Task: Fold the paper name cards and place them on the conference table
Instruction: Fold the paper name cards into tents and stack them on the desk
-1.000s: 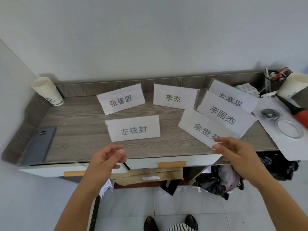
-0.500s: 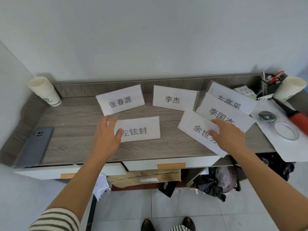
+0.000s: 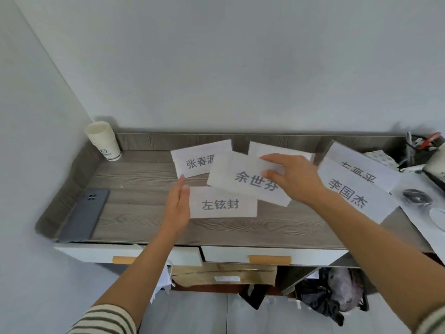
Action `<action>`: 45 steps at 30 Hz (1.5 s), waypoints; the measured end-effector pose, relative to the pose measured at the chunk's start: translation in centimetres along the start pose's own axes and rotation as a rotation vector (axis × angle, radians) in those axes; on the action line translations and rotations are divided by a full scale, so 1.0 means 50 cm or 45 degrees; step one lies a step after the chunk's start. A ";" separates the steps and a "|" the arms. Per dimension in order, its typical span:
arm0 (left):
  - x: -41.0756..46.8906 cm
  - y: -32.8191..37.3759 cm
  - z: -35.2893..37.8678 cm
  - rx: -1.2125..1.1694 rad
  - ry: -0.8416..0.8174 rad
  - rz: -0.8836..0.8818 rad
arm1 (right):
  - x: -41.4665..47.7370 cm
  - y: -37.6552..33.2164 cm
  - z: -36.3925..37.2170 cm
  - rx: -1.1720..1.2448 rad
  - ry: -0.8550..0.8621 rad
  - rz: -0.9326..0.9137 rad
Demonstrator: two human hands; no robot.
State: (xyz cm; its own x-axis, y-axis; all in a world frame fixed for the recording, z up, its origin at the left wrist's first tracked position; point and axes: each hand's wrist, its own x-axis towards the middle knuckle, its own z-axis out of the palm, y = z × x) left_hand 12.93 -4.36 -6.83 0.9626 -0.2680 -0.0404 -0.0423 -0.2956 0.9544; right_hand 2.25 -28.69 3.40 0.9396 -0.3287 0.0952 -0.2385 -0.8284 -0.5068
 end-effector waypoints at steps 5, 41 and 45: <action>0.023 0.023 -0.027 -0.402 0.044 -0.232 | 0.048 -0.050 0.106 -0.196 -0.288 -0.125; 0.041 -0.020 -0.011 0.276 -0.148 -0.193 | 0.395 -0.029 0.163 -0.201 -0.212 -0.462; 0.040 -0.005 0.004 -0.029 -0.031 -0.247 | 0.325 -0.039 0.065 -0.052 -0.030 -0.554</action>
State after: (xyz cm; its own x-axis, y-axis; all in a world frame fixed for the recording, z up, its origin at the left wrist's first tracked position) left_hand 14.81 -5.01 -7.23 0.9452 -0.2305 -0.2313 0.1499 -0.3233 0.9344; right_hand 18.80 -30.97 3.17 0.9600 0.0653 0.2724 0.1721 -0.9047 -0.3897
